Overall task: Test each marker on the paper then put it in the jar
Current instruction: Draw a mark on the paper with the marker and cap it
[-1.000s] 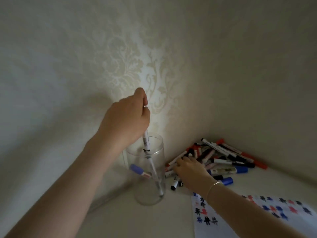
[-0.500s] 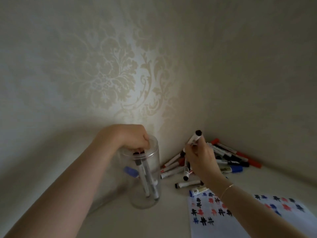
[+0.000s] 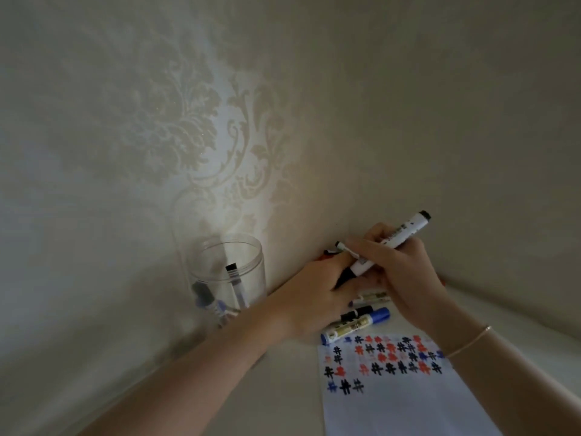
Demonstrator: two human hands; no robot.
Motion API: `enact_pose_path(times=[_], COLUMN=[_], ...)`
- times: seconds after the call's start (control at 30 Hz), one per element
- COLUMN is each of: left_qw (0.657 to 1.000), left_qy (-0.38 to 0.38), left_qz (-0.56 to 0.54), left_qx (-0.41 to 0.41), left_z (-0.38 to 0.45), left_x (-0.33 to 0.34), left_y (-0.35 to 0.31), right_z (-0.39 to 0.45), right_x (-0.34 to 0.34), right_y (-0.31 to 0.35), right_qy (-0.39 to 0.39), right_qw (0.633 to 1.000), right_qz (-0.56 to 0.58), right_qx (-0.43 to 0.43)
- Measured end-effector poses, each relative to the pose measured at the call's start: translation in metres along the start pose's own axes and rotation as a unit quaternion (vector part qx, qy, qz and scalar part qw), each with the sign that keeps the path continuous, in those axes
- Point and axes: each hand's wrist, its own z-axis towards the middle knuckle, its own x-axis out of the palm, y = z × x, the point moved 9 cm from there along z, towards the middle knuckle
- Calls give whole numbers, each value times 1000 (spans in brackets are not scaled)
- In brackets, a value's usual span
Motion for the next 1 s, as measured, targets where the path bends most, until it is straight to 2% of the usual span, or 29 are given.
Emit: enact_pose_path(times=[0.1, 0.23, 0.43, 0.6, 0.67, 0.77, 0.87, 0.93, 1.0], left_qw=[1000, 999, 999, 982, 983, 994, 990, 977, 953], left_qy=[-8, -13, 1, 40, 46, 58, 68, 80, 57], left_qz=[15, 31, -38, -182, -175, -87, 10, 177, 290], left_qx=[22, 28, 33, 31, 20, -24, -123, -95, -63], left_z=[-5, -11, -15, -18, -18, -20, -32, -37, -41], left_x=[0, 4, 7, 12, 12, 16, 22, 32, 41], left_y=[-3, 4, 0, 4, 13, 28, 61, 73, 81], right_z=[-5, -16, -21, -21, -21, -14, -4, -6, -13], right_x=[4, 19, 26, 29, 27, 6, -41, -68, -84], right_y=[-4, -19, -25, -25, -27, -28, -23, -25, -33], right_qy=[59, 156, 186, 226, 235, 164, -10, -100, -145], right_qw=[997, 980, 974, 966, 963, 980, 998, 994, 988], right_qz=[-41, -35, 12, 34, 13, -15, -31, -30, -34], right_qx=[26, 115, 130, 125, 130, 112, 59, 37, 35])
